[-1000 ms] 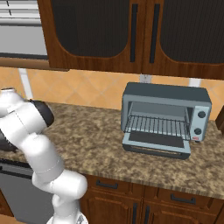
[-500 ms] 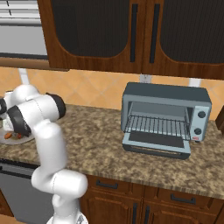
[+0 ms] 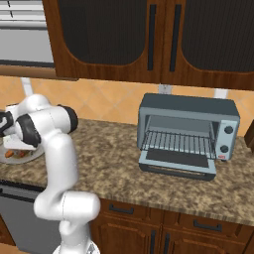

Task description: Pick up the kebab skewer and baguette bread, and place them inside the toaster oven. Close the toaster oven door and start by setting the timer.

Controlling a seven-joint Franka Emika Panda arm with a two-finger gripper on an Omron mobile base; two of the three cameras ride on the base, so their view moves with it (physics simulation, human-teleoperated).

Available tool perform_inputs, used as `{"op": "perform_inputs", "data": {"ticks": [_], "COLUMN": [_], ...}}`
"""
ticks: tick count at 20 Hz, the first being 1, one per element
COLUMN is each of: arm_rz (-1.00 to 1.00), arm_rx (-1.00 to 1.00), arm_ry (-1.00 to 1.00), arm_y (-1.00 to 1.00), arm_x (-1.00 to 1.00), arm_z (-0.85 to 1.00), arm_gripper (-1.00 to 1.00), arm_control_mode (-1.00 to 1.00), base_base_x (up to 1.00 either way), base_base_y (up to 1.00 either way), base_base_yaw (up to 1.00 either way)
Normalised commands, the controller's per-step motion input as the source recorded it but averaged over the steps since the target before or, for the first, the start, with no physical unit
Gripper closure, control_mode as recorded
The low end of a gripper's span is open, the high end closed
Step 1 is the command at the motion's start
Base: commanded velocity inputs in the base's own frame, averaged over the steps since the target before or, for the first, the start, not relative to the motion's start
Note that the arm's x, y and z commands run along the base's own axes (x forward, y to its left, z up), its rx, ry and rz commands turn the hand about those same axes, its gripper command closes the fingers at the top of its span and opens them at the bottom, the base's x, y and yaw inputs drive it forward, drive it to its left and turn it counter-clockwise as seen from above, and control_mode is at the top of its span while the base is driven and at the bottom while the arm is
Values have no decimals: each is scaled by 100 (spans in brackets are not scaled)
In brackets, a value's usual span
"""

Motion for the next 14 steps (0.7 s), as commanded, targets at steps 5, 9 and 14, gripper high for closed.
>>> {"op": "perform_inputs", "data": {"ticks": [5,9,14], "arm_rz": [0,0,0], "arm_rx": [1,4,5], "arm_ry": [0,0,0], "arm_y": [5,0,0], "arm_x": [15,17,14], "arm_z": [-19,-23,-17], "arm_gripper": [-100,-100,-100], "arm_control_mode": [-100,-100,-100], "base_base_x": [0,0,0], "base_base_y": [0,0,0], "base_base_yaw": [0,0,0]}}
